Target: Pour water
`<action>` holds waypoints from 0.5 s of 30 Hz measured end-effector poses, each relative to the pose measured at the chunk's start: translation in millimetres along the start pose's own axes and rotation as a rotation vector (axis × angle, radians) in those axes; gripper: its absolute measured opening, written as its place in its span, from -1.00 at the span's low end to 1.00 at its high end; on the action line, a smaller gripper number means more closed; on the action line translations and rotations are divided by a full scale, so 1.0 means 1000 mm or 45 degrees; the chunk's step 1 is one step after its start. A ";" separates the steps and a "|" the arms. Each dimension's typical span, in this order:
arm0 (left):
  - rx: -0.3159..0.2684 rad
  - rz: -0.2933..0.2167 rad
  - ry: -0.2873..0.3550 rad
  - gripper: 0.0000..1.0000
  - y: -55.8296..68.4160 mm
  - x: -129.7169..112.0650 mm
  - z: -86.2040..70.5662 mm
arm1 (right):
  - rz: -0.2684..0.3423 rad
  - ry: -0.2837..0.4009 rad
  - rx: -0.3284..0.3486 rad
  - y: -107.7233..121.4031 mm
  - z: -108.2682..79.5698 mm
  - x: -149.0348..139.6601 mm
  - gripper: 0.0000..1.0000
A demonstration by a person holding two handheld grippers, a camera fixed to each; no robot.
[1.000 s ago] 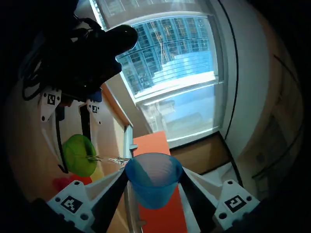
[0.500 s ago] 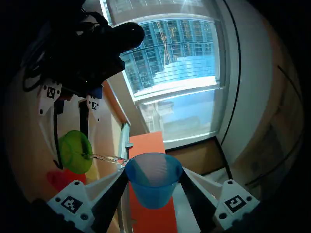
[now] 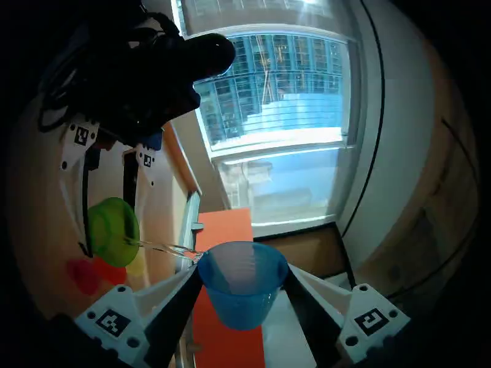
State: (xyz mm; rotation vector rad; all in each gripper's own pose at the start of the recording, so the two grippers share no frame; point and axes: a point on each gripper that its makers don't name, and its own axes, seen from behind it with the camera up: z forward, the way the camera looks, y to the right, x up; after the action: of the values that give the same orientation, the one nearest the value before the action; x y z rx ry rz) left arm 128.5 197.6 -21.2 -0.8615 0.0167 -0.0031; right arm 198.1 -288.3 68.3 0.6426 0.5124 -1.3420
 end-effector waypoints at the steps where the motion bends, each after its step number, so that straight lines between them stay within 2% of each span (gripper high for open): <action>1: 0.000 0.000 0.000 0.74 0.000 0.000 0.000 | -0.006 0.001 -0.002 0.001 0.000 0.001 0.82; 15: 0.002 0.005 -0.001 0.74 0.000 0.002 -0.002 | -0.088 0.009 -0.021 0.006 0.005 0.007 0.82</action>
State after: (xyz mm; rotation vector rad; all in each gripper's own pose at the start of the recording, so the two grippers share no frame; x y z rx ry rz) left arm 130.9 195.5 -22.3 -0.8598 0.0176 0.0008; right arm 205.4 -296.2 68.3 0.6208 0.5554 -1.3996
